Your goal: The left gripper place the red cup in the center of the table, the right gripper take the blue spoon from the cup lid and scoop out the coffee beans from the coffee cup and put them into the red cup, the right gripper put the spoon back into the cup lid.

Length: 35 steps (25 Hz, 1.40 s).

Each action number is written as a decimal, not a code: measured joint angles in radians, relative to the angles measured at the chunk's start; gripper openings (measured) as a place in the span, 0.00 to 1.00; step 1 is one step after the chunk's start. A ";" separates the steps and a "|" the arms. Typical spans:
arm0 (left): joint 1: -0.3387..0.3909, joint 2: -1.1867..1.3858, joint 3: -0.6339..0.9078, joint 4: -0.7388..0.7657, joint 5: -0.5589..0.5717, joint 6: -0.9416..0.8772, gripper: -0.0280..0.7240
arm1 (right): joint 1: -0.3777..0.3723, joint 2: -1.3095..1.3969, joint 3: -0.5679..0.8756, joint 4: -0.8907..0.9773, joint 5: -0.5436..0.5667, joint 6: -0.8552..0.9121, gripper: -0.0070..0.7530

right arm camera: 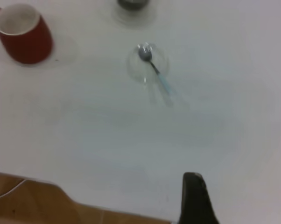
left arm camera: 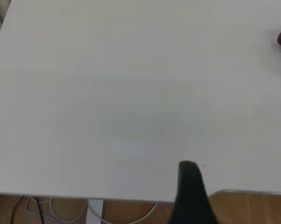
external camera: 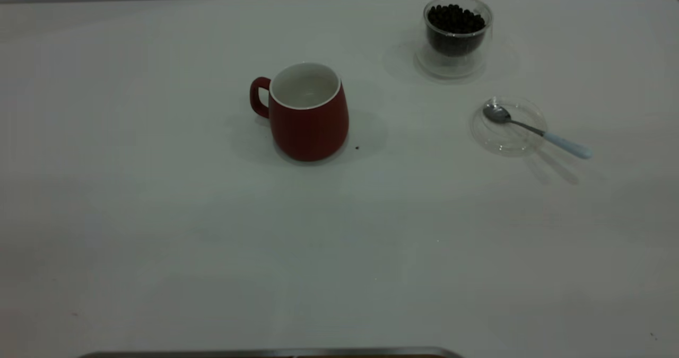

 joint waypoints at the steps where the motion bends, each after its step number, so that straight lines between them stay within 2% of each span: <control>1: 0.000 0.000 0.000 0.000 0.000 -0.001 0.82 | 0.028 -0.030 0.000 -0.031 0.000 0.010 0.69; 6: 0.000 0.000 0.000 0.000 0.000 -0.002 0.82 | 0.103 -0.156 0.001 -0.170 -0.009 0.113 0.69; 13: 0.000 0.000 0.000 0.000 0.000 -0.002 0.82 | 0.133 -0.168 0.126 -0.266 -0.088 0.287 0.69; 23: 0.000 0.000 0.000 0.000 0.000 -0.002 0.82 | 0.137 -0.168 0.158 -0.224 -0.100 0.167 0.69; 35: 0.000 0.000 0.000 0.000 0.000 -0.002 0.82 | 0.137 -0.168 0.158 -0.214 -0.100 0.162 0.69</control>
